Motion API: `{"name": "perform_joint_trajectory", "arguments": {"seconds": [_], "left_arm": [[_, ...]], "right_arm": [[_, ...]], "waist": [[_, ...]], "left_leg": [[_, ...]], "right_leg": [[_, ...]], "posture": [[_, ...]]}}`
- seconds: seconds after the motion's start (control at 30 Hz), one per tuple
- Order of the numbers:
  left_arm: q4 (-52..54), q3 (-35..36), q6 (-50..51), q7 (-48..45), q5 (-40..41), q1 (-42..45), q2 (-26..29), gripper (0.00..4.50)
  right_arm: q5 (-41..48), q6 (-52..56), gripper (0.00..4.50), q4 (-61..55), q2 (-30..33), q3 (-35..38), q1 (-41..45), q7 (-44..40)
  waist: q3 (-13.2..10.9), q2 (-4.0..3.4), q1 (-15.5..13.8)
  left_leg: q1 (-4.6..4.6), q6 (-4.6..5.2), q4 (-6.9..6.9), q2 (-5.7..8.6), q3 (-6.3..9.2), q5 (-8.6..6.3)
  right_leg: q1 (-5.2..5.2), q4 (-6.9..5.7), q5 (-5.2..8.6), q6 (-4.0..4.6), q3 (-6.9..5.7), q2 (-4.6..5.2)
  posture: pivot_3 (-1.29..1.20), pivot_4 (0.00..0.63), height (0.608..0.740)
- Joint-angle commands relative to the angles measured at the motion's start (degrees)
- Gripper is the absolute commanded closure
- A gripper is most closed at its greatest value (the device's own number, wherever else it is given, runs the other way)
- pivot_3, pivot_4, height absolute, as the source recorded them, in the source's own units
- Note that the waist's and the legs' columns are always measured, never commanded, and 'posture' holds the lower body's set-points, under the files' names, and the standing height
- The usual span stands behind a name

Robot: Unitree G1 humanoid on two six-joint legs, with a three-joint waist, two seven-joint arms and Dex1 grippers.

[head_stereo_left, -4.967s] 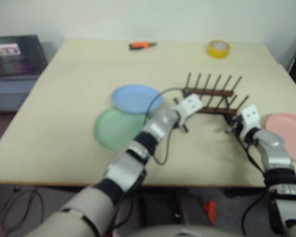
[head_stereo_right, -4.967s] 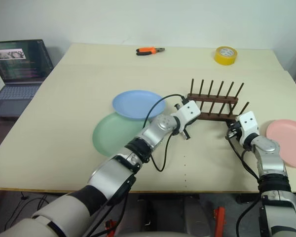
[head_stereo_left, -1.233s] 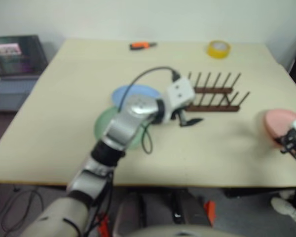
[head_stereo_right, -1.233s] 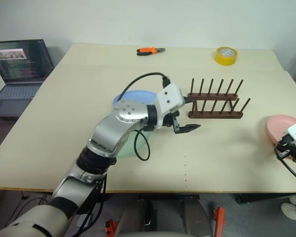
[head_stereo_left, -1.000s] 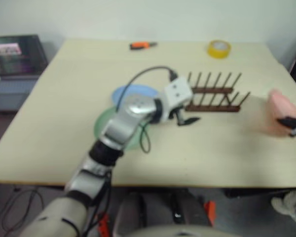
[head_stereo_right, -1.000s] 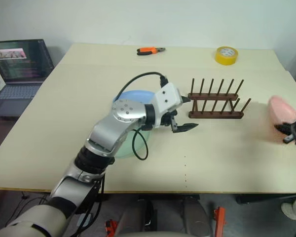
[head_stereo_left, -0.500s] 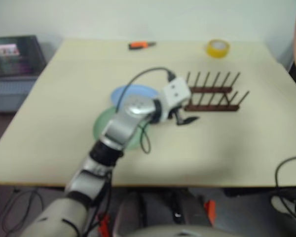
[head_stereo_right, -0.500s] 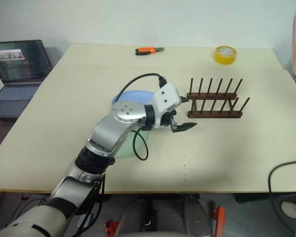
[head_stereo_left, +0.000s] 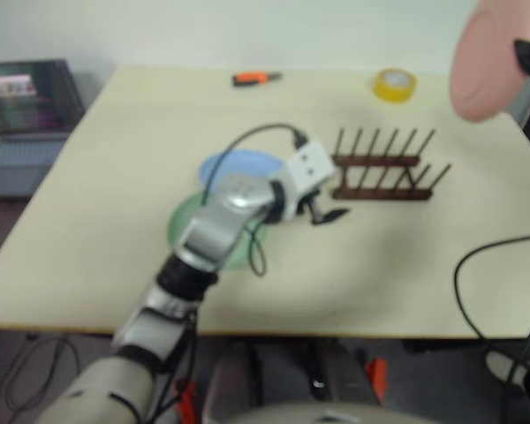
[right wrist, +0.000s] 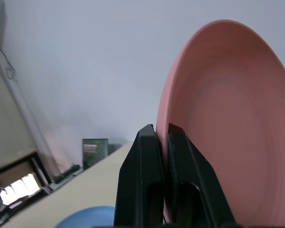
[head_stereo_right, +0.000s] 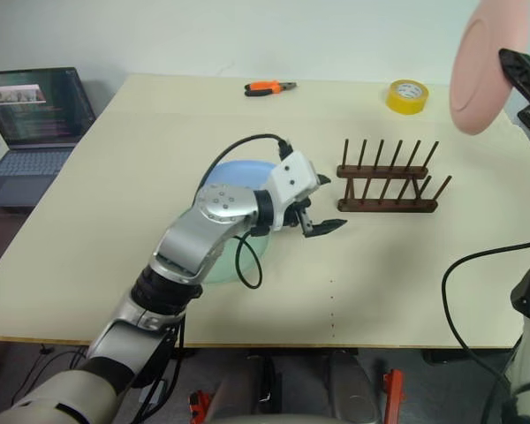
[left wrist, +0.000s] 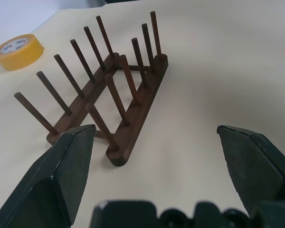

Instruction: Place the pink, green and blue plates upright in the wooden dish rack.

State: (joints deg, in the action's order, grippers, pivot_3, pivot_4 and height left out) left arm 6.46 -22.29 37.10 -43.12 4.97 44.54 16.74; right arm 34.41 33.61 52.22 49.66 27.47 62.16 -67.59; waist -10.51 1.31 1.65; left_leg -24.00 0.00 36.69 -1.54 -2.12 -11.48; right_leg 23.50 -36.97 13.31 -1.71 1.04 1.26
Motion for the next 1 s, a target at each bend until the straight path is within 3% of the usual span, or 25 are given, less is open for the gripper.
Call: {"name": "perform_joint_trajectory", "arguments": {"seconds": [0.03,1.0], "left_arm": [[2.45,0.56,0.09,0.68,-0.41,0.32,0.15,0.0],[4.29,-1.19,2.23,1.66,-1.21,-0.84,-0.38,0.0]], "right_arm": [[1.9,1.97,4.48,0.2,0.39,1.22,2.13,-1.25],[5.19,7.84,4.48,-7.27,-1.83,3.82,-7.15,4.07]], "waist": [[0.0,0.0,0.02],[0.0,-0.01,0.08]], "left_leg": [[0.01,0.0,0.0,0.0,-0.01,0.0],[0.01,0.0,0.01,0.0,-0.02,0.0]], "right_leg": [[0.0,0.0,0.0,0.0,0.01,0.0],[0.0,-0.02,-0.01,-0.02,0.02,-0.02]], "posture": [[0.0,0.15,0.74],[0.0,0.15,0.74]]}}
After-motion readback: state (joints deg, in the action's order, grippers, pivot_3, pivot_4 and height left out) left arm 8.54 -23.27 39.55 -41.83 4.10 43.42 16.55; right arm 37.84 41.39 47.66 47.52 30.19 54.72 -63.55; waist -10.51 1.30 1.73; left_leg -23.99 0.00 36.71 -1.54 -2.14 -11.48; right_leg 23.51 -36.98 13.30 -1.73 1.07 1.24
